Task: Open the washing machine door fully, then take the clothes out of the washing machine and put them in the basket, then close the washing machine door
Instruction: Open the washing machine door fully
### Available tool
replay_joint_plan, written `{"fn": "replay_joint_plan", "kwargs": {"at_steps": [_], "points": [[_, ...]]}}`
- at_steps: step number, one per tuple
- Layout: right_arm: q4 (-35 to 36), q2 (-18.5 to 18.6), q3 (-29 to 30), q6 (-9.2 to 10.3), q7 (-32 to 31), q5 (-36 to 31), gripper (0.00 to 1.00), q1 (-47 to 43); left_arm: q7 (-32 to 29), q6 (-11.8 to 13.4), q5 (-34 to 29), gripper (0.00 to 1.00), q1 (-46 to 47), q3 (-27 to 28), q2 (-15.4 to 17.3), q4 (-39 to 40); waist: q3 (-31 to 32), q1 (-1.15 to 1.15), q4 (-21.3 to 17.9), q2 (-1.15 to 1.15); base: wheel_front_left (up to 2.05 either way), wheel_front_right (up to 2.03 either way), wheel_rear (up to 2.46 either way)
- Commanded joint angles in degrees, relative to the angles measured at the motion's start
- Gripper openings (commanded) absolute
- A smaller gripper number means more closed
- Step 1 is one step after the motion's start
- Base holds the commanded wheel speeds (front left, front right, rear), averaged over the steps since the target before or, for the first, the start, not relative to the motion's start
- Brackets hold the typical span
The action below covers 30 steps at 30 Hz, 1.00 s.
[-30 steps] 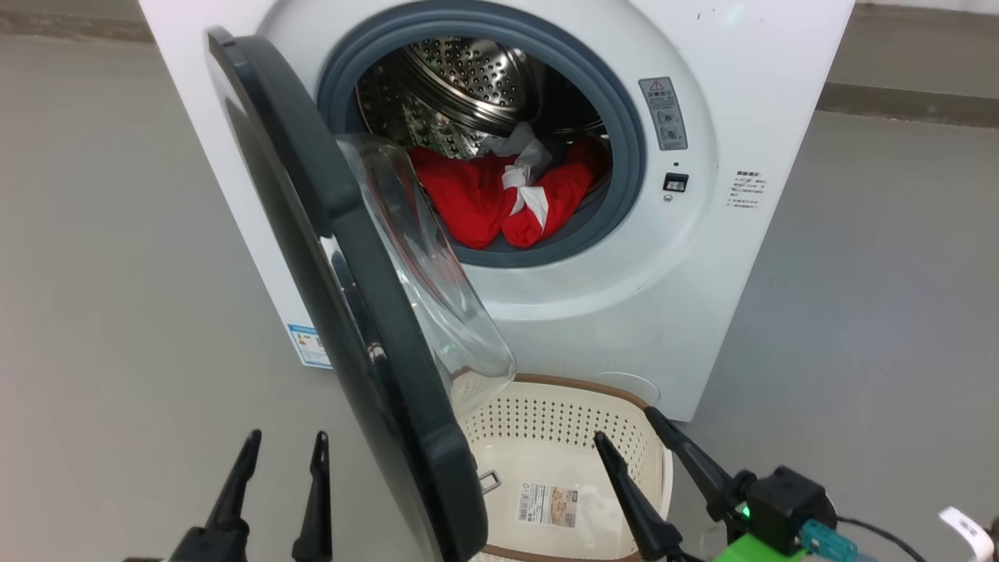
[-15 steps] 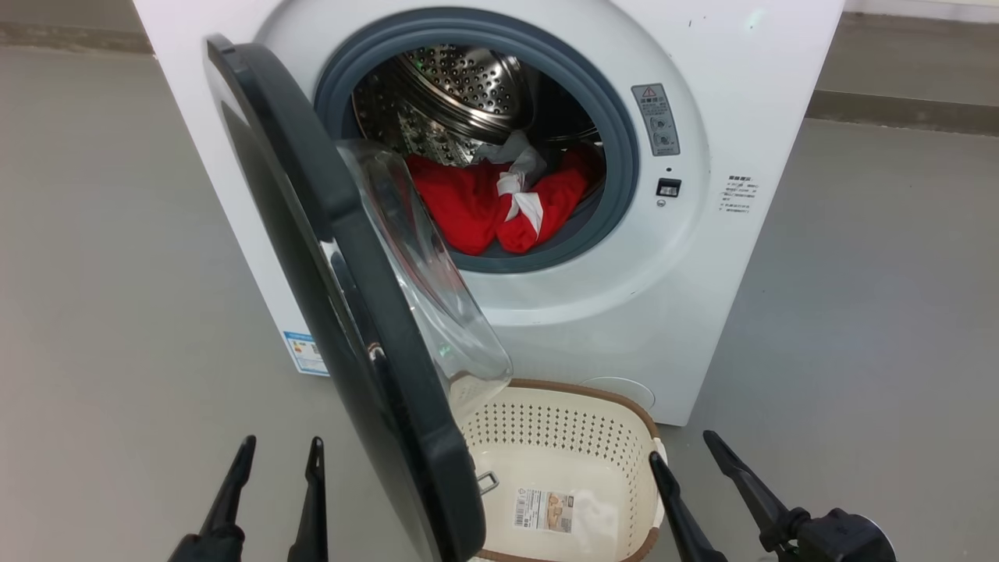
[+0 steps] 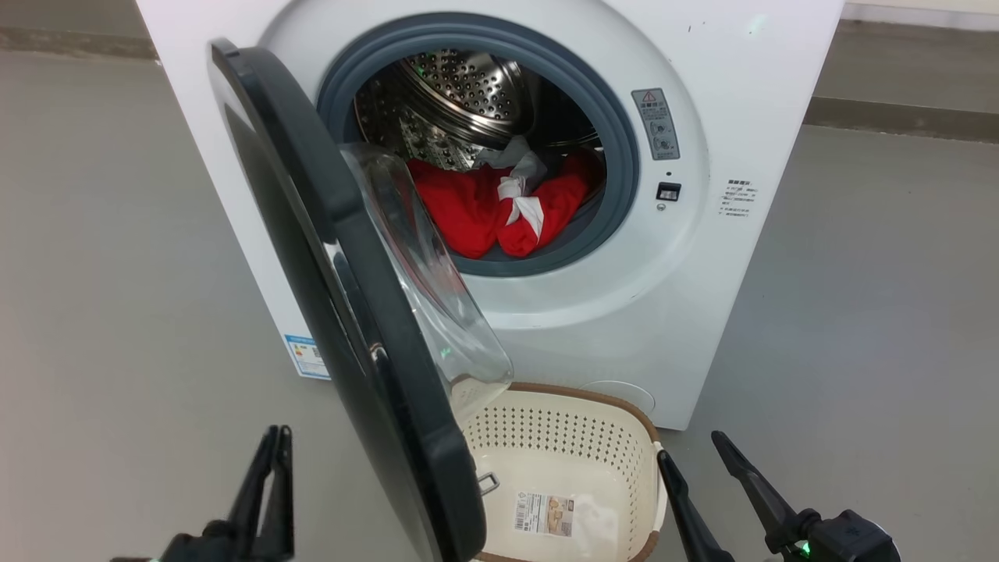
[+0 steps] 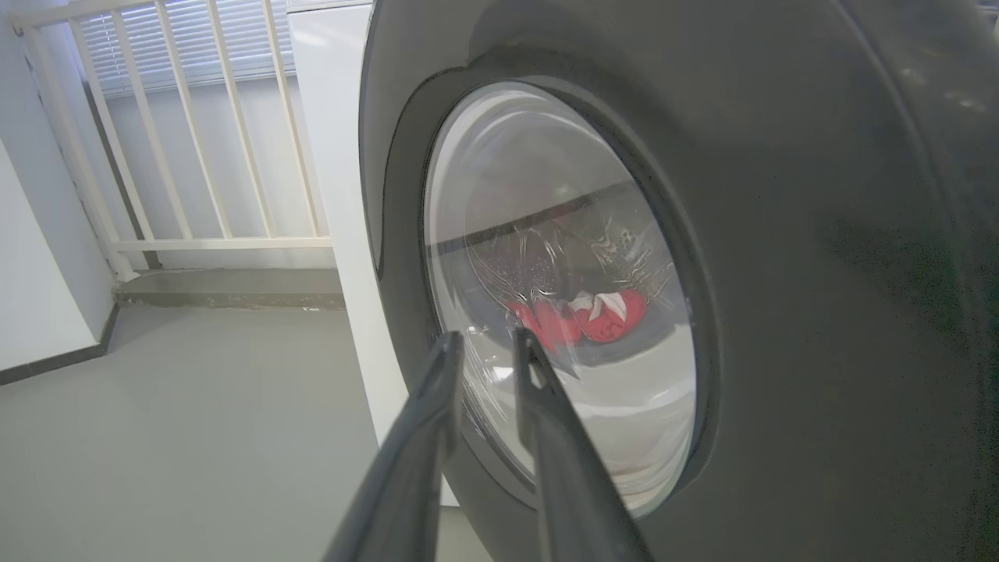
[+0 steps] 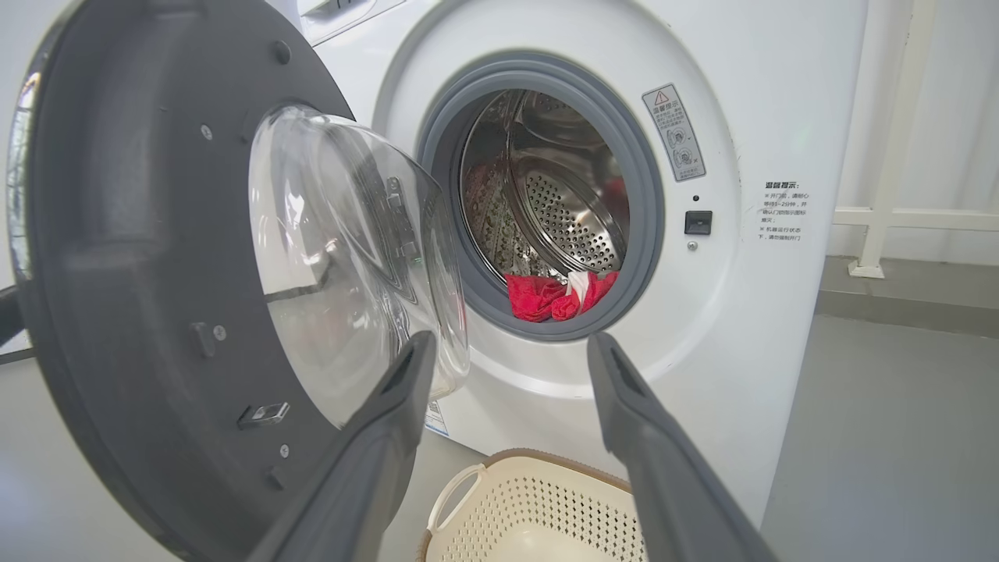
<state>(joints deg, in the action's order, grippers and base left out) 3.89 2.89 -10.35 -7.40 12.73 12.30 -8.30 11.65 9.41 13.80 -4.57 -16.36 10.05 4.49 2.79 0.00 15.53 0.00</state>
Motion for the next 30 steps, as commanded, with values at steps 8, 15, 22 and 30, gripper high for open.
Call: {"fn": "replay_joint_plan", "kwargs": {"at_steps": [8, 15, 22, 30], "points": [[1.2, 0.0, -1.3, -0.09, 0.4, 1.0, 1.00, 1.4, 1.8, 1.8, -2.3, 0.00, 2.5, 2.4, 1.4, 10.7, 0.1, 0.00, -0.1, 0.00, 0.00, 0.00, 0.00], [1.1, 0.0, -1.2, -0.09, 0.4, 1.2, 1.00, 1.3, 0.9, 3.4, -6.0, 0.00, 3.1, 2.1, 2.7, 20.8, 0.3, 0.00, -0.5, 0.00, 0.00, 0.00, 0.00], [1.1, 0.0, -1.2, -0.09, 0.6, 1.2, 1.00, 1.3, -1.9, 0.8, -7.1, 0.00, 4.9, -2.5, 3.4, 28.8, 0.3, 0.00, -0.7, 0.00, 0.00, 0.00, 0.00], [0.9, 0.0, -1.2, -0.09, 0.8, 1.3, 1.00, 1.5, -6.6, -2.5, -5.1, 0.00, 6.1, -9.3, 1.8, 28.2, -0.1, 0.00, -0.9, 0.00, 0.00, 0.00, 0.00]]}}
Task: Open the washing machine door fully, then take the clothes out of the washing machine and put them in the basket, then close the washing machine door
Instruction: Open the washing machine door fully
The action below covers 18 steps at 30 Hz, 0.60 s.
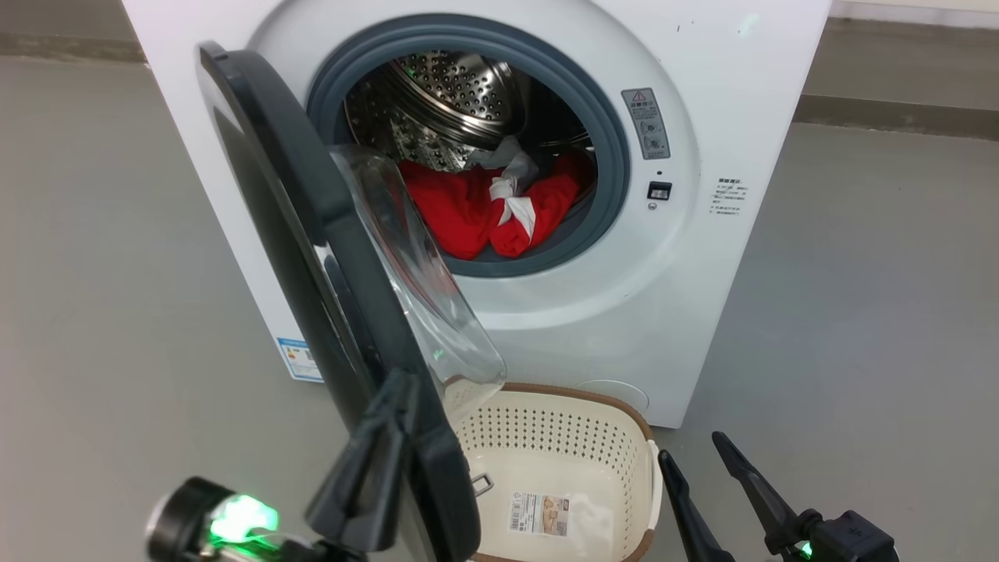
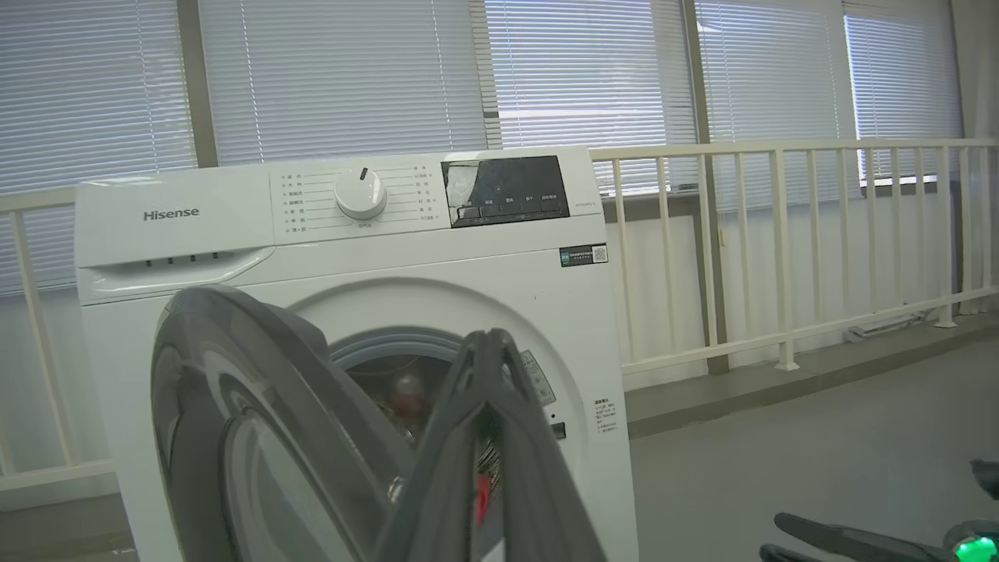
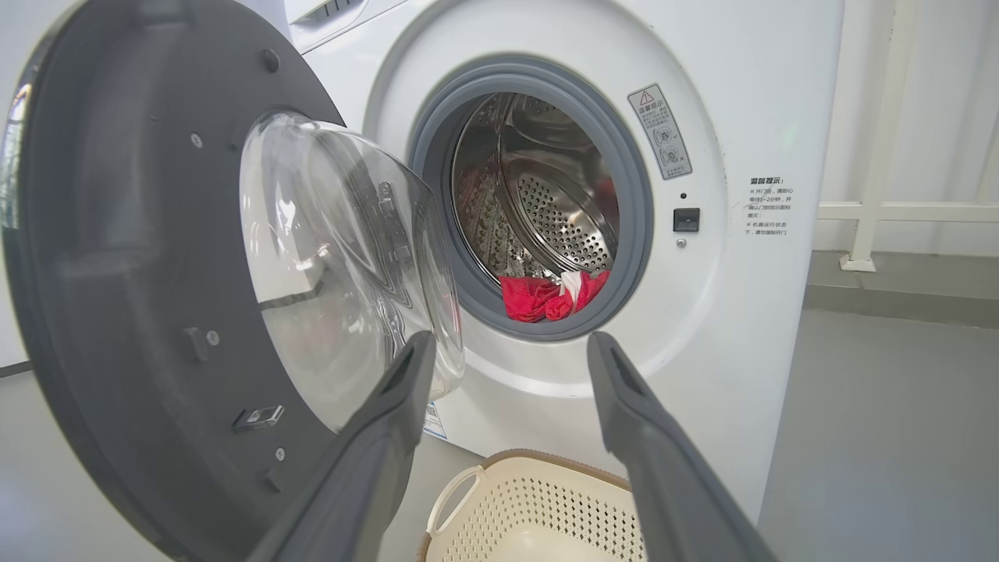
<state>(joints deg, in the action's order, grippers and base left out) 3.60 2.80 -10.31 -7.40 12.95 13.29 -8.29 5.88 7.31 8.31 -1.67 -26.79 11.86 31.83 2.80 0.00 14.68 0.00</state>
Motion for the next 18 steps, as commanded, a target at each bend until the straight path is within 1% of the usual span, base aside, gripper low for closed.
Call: {"fn": "replay_joint_plan", "kwargs": {"at_steps": [1, 5, 8, 16, 18], "points": [[1.2, 0.1, -1.3, -0.09, 0.6, 0.3, 1.00, 1.5, -0.8, -0.4, 0.4, 0.00, 3.2, 1.1, 0.0, 0.9, -0.1, 0.00, -0.1, 0.00, 0.00, 0.00, 0.00], [1.1, 0.1, -1.3, -0.09, 0.8, 0.3, 1.00, 1.7, -3.2, -1.8, 1.5, 0.00, 3.6, -1.7, -0.6, -0.7, -0.3, 0.00, -0.2, 0.00, 0.00, 0.00, 0.00], [1.1, 0.1, -1.5, -0.09, 0.8, 0.3, 1.00, 1.8, -5.2, -2.4, 2.5, 0.00, 3.7, -3.1, -1.1, -2.2, -0.4, 0.00, -0.3, 0.00, 0.00, 0.00, 0.00], [0.9, 0.1, -1.6, -0.09, 1.0, 0.4, 1.00, 2.2, -10.7, -1.7, 4.1, 0.00, 3.6, -4.5, -2.1, -6.5, -1.1, 0.00, -0.6, 0.00, 0.00, 0.00, 0.00], [0.8, 0.1, -1.8, -0.09, 1.0, 0.3, 1.00, 2.4, -12.9, -1.3, 4.0, 0.00, 3.9, -5.5, -2.7, -7.7, -1.6, 0.00, -0.8, 0.00, 0.00, 0.00, 0.00]]}}
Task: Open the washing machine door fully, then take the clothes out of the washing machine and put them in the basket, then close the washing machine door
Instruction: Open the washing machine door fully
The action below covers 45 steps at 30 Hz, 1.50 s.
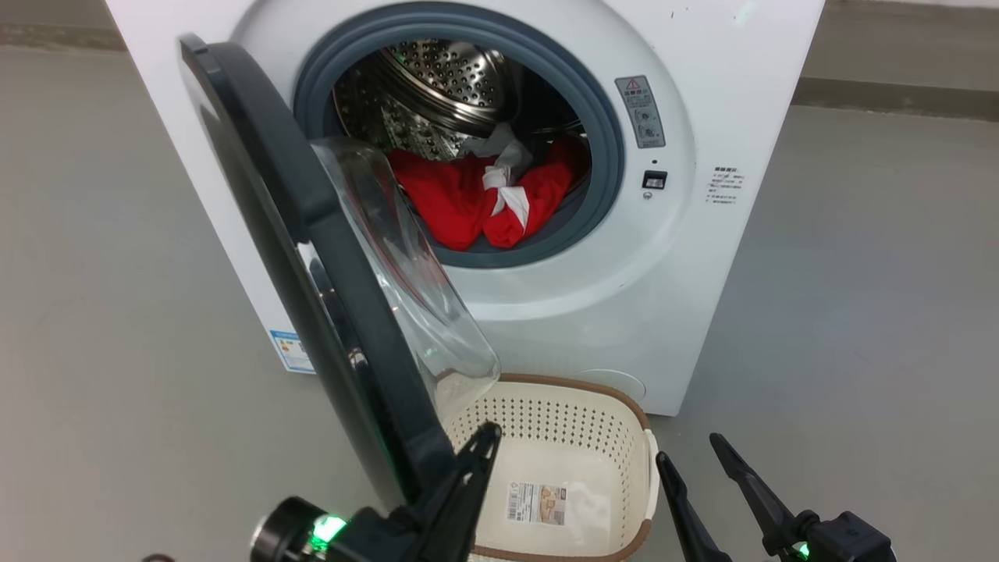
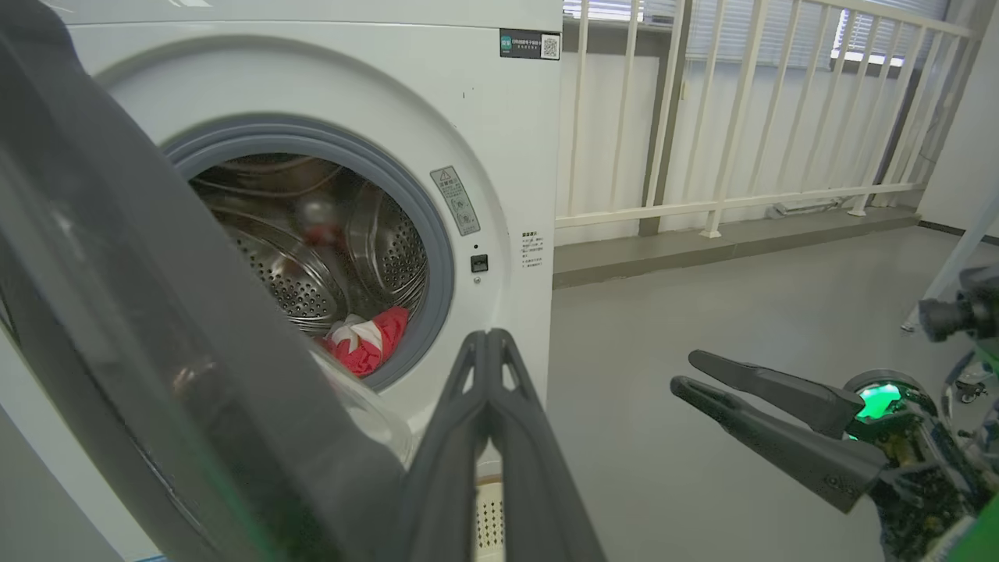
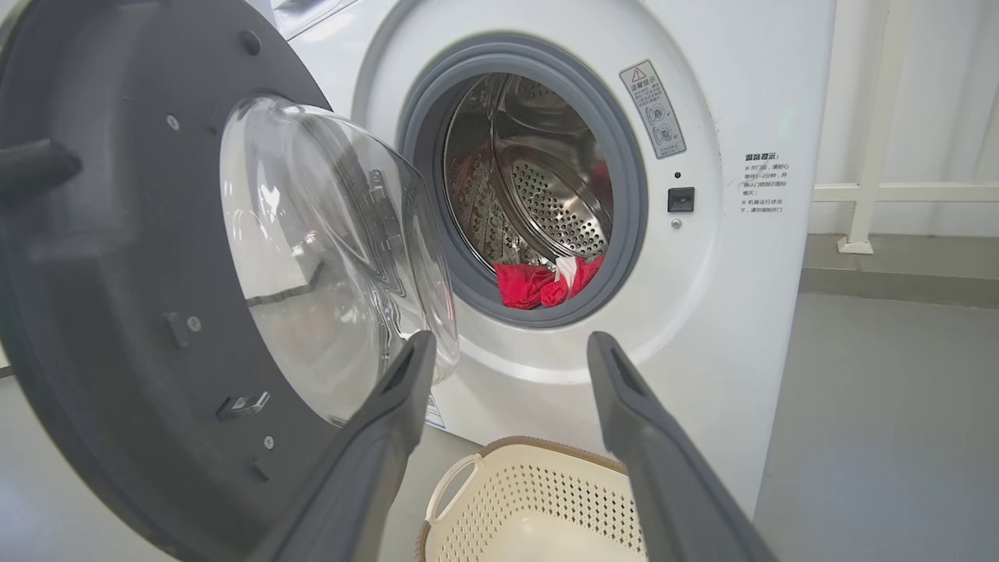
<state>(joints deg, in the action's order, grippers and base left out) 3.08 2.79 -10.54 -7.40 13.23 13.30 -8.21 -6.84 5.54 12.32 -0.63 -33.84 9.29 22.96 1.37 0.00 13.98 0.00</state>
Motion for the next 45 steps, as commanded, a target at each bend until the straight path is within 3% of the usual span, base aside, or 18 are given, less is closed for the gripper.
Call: {"fn": "replay_joint_plan", "kwargs": {"at_steps": [1, 6, 19, 45], "points": [[1.4, 0.1, -1.6, -0.09, 0.7, 0.3, 1.00, 2.5, -0.9, 0.7, 0.0, 0.00, 2.9, 1.3, -0.4, 0.8, -0.4, 0.00, -0.1, 0.00, 0.00, 0.00, 0.00], [1.4, 0.1, -1.7, -0.09, 0.8, 0.5, 1.00, 3.1, -3.2, 1.8, 0.4, 0.00, 3.1, 1.1, -1.2, -1.7, -1.3, 0.00, -0.4, 0.00, 0.00, 0.00, 0.00], [1.3, 0.1, -1.8, -0.09, 1.1, 0.9, 1.00, 3.8, -2.7, 3.3, 1.2, 0.00, 2.9, 3.0, -0.8, -7.0, -1.9, 0.00, 0.0, 0.00, 0.00, 0.00, 0.00], [1.1, 0.1, -2.6, -0.09, 1.0, 1.2, 1.00, 2.5, -4.0, 5.6, 0.3, 0.00, 1.1, 3.4, 1.3, -3.4, -1.1, 0.00, 11.3, 0.00, 0.00, 0.00, 0.00]]}}
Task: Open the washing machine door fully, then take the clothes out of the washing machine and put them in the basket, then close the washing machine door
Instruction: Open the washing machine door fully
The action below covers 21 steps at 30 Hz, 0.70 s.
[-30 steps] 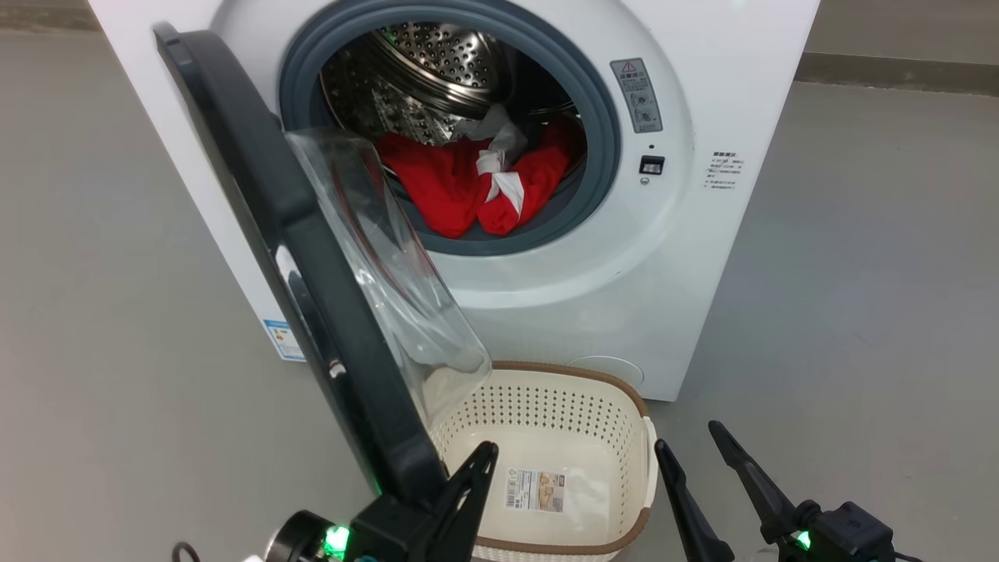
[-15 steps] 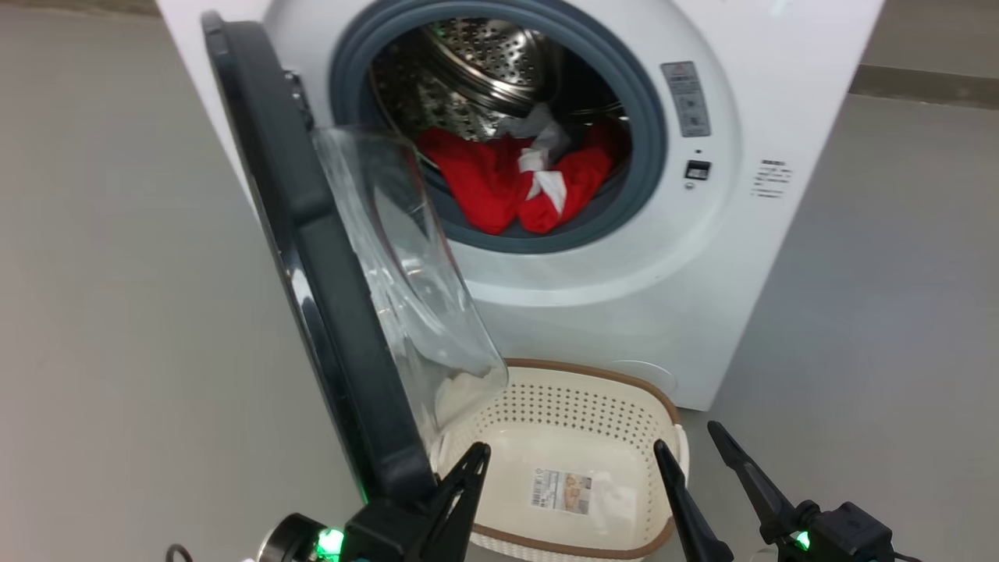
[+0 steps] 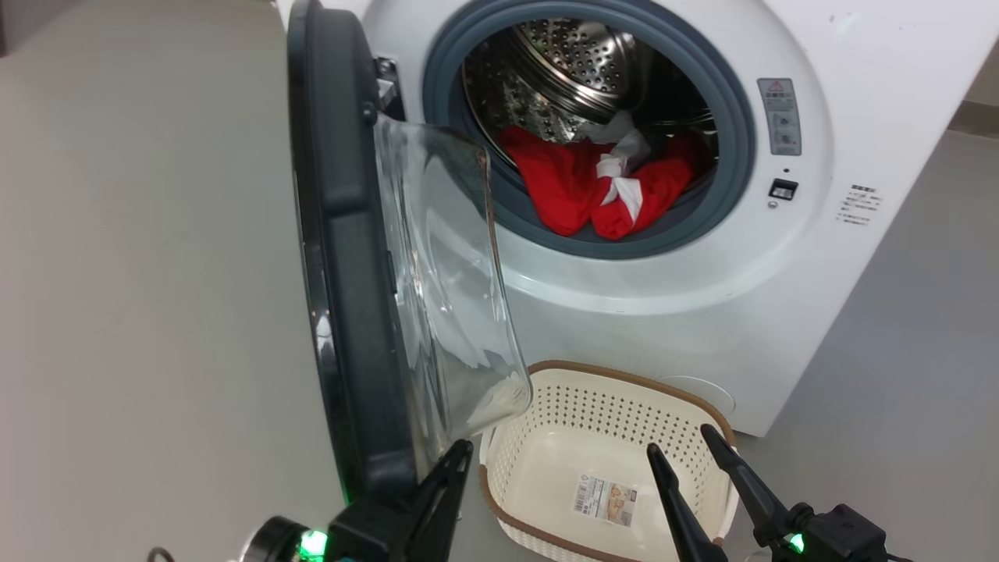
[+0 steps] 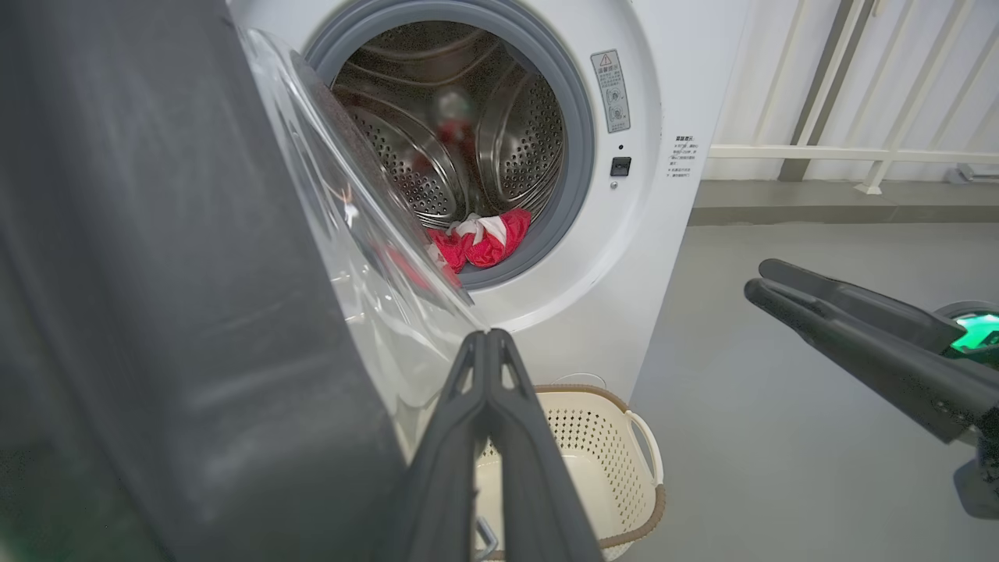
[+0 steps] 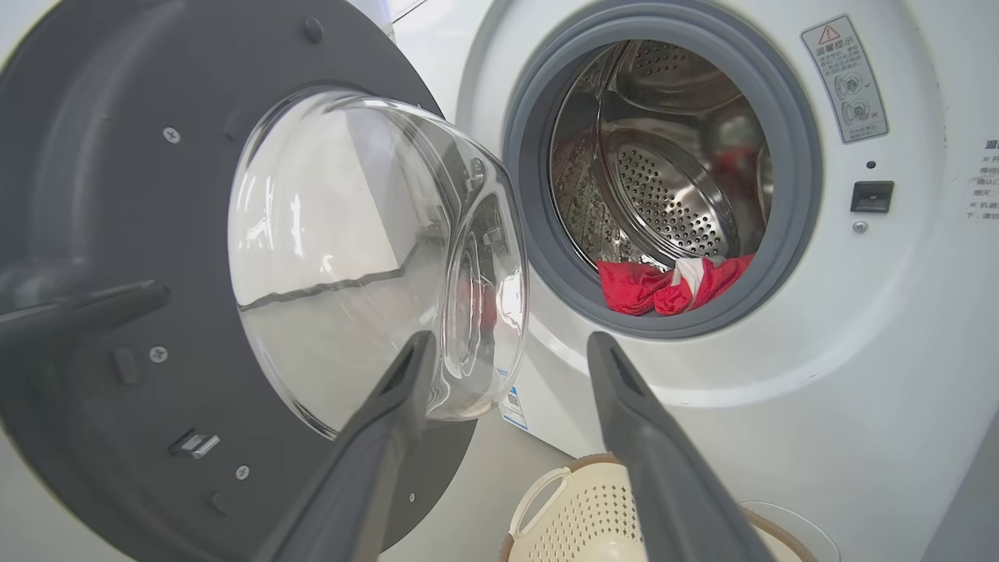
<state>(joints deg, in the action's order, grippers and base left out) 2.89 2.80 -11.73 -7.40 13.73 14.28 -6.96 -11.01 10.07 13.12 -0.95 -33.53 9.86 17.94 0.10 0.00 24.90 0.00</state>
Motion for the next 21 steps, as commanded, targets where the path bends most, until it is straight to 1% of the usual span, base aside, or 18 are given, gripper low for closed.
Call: {"fn": "replay_joint_plan", "kwargs": {"at_steps": [1, 9, 21], "points": [[1.3, 0.1, -1.4, -0.09, 0.5, 0.2, 1.00, 1.2, 0.3, 1.2, -0.4, 0.00, 1.3, 3.3, 0.8, 1.7, 0.2, 0.00, 0.6, 0.00, 0.00, 0.00, 0.00], [1.5, 0.1, -1.4, -0.09, 0.3, 0.2, 1.00, 1.0, 1.7, 3.0, -0.1, 0.00, 0.2, 5.9, 1.8, 1.6, 0.2, 0.00, 1.5, 0.00, 0.00, 0.00, 0.00], [2.2, 0.1, -1.4, -0.09, -0.7, -0.7, 1.00, 1.1, 3.5, 6.1, 0.3, 0.00, -2.1, 10.7, 3.9, 1.2, -0.8, 0.00, 1.1, 0.00, 0.00, 0.00, 0.00]]}}
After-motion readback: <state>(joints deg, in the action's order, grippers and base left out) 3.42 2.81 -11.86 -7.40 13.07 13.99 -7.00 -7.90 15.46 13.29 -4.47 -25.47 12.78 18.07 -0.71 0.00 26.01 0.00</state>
